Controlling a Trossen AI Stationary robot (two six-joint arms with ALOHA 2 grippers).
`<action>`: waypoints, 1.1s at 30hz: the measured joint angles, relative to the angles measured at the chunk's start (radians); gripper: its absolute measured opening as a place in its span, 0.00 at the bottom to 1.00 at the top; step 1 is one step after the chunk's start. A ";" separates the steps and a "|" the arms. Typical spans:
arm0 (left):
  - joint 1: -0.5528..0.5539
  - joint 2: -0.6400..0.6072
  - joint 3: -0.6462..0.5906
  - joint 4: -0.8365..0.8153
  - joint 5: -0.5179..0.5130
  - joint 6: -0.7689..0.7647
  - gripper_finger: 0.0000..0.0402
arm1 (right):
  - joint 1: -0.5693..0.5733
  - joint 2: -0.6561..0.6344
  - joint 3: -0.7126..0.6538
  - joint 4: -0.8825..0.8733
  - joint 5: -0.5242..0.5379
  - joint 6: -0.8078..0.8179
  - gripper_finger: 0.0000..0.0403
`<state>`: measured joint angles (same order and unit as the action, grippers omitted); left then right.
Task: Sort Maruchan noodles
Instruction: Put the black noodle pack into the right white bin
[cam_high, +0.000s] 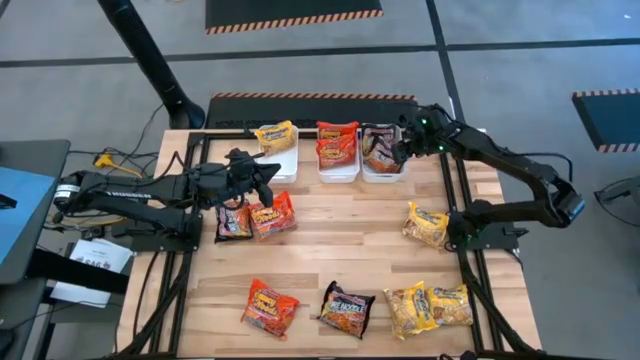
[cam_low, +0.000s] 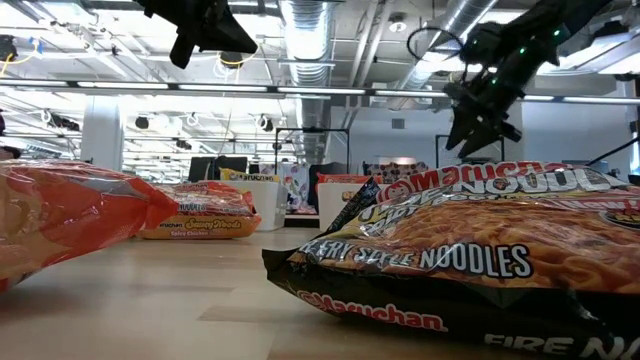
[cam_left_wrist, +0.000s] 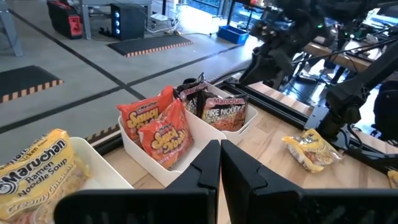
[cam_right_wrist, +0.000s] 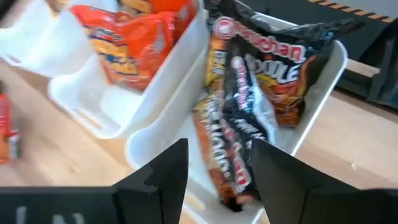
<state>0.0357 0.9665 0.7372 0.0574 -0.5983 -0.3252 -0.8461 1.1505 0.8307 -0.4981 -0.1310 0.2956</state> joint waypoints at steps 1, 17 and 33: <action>0.000 0.000 0.000 0.000 0.000 0.000 0.00 | 0.006 -0.015 0.000 0.001 -0.001 0.011 0.48; 0.000 0.000 0.000 0.001 0.001 0.006 0.00 | 0.167 0.042 0.003 0.007 -0.067 0.209 0.47; 0.000 0.000 0.000 0.001 0.018 -0.010 0.00 | 0.147 0.304 0.320 -0.350 -0.044 0.012 0.47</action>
<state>0.0353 0.9668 0.7372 0.0582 -0.5808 -0.3353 -0.6987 1.4546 1.1505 -0.8476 -0.1750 0.3074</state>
